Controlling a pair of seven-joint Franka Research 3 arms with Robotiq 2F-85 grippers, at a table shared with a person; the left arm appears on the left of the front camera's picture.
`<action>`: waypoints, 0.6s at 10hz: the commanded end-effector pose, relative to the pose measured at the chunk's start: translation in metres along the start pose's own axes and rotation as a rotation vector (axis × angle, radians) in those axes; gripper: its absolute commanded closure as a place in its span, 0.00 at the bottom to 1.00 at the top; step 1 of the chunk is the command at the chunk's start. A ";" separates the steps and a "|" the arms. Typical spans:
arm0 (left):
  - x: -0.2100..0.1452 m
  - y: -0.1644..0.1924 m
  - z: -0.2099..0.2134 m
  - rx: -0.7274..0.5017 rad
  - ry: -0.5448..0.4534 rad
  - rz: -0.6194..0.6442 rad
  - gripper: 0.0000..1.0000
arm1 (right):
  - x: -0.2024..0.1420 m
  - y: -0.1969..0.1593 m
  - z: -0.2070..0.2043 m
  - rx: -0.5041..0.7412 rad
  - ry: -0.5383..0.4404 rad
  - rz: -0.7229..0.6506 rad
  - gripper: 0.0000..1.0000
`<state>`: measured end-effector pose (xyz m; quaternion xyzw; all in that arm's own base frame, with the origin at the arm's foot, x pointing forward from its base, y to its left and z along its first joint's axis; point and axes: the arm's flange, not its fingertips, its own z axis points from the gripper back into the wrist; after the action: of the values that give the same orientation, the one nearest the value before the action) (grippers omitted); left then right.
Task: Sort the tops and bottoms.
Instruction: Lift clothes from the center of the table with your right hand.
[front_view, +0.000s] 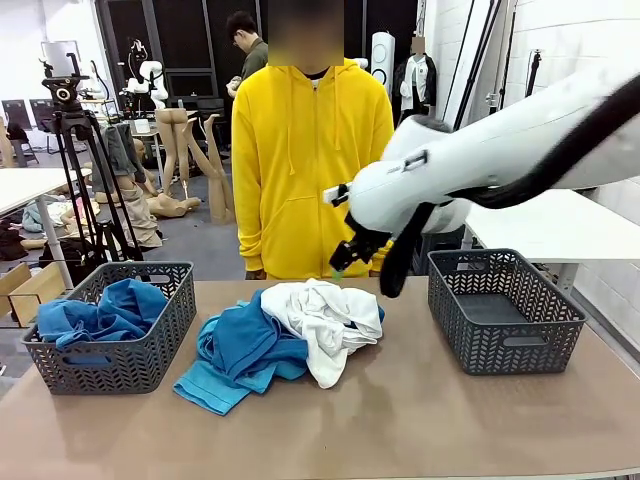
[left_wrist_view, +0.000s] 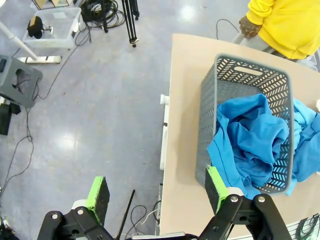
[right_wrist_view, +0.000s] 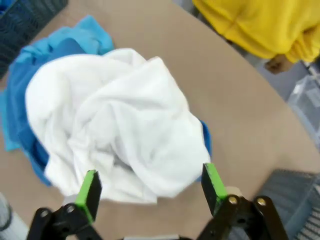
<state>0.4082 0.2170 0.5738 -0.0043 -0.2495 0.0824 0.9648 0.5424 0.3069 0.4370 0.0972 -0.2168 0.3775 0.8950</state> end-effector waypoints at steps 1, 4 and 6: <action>0.000 0.001 0.001 0.010 0.001 0.003 0.00 | 0.035 0.000 -0.038 0.051 0.083 -0.025 0.00; 0.000 0.001 0.001 0.010 0.001 0.003 0.00 | 0.038 0.013 -0.064 0.080 0.136 -0.028 0.00; 0.000 0.001 0.001 0.010 0.001 0.003 0.00 | 0.037 0.021 -0.071 0.087 0.163 -0.014 0.00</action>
<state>0.4083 0.2172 0.5737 -0.0042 -0.2493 0.0826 0.9649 0.5721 0.3657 0.3881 0.1169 -0.1355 0.3878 0.9042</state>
